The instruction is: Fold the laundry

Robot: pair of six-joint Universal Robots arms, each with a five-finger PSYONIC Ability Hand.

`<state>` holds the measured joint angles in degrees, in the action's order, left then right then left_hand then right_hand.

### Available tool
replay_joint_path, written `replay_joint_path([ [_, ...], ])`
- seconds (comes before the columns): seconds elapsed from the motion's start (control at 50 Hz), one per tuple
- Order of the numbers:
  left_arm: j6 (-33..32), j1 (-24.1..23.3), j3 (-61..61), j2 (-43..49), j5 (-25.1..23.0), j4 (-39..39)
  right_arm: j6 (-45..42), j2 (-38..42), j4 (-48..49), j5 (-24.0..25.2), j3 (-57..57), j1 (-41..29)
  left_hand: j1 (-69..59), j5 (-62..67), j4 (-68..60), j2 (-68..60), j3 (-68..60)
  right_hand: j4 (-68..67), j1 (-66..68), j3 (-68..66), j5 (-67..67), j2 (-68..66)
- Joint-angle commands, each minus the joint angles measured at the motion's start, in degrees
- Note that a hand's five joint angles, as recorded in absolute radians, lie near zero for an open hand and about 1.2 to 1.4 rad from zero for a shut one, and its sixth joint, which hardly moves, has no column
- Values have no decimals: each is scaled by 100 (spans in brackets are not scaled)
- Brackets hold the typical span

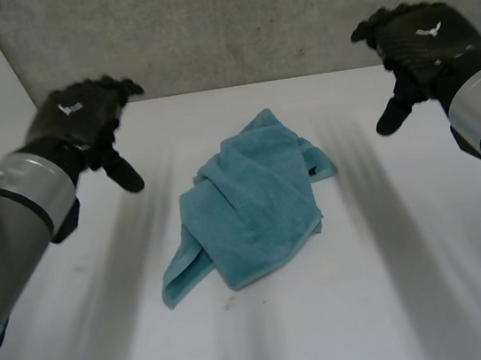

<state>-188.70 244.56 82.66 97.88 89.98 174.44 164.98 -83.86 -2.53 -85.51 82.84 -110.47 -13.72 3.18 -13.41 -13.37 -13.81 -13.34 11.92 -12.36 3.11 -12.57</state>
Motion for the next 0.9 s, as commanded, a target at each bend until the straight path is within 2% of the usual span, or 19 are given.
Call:
replay_joint_path([
  [0.02,-466,-198,101,776,160,-182,-799,545,-195,228,153,-36,-995,1048,-1025,-1030,-986,334,-192,236,-311,257],
  [0.22,-343,-198,268,2067,275,353,-835,1520,-160,228,128,-45,-1029,1082,-1059,-1064,-1019,334,-192,236,-311,257],
  [0.32,-124,-198,233,2358,266,530,-835,1917,-151,219,101,-71,-1365,1419,-1396,-1400,-1356,334,-192,236,-311,257],
  [0.52,61,-198,180,2543,248,565,-818,2189,-63,211,83,-194,-1819,1872,-1849,-1854,-1809,334,-192,236,-311,257],
  [0.6,184,-207,119,2622,240,618,-774,2190,7,202,83,-194,-2507,2560,-2537,-2542,-2497,334,-192,236,-311,257],
  [0.62,245,-198,101,2666,231,627,-765,2190,25,202,83,-194,-3242,3296,-3272,-3277,-3233,334,-192,236,-311,257],
  [0.68,325,-207,92,2710,231,644,-713,2190,95,193,83,-186,-4122,4175,-4152,-4156,-4112,334,-192,236,-311,257],
  [0.7,351,-207,83,2710,222,644,-686,2190,121,193,83,-186,-4974,5027,-5004,-5008,-4964,334,-192,236,-311,257],
  [0.76,360,-207,92,2675,231,644,-424,2181,209,202,75,-168,-6407,6461,-6438,-6442,-6398,261,-118,163,-238,183],
  [0.9,360,-215,136,2289,275,627,517,2224,253,263,22,-177,-6628,6682,-6659,-6663,-6619,-515,657,-612,538,-592],
])
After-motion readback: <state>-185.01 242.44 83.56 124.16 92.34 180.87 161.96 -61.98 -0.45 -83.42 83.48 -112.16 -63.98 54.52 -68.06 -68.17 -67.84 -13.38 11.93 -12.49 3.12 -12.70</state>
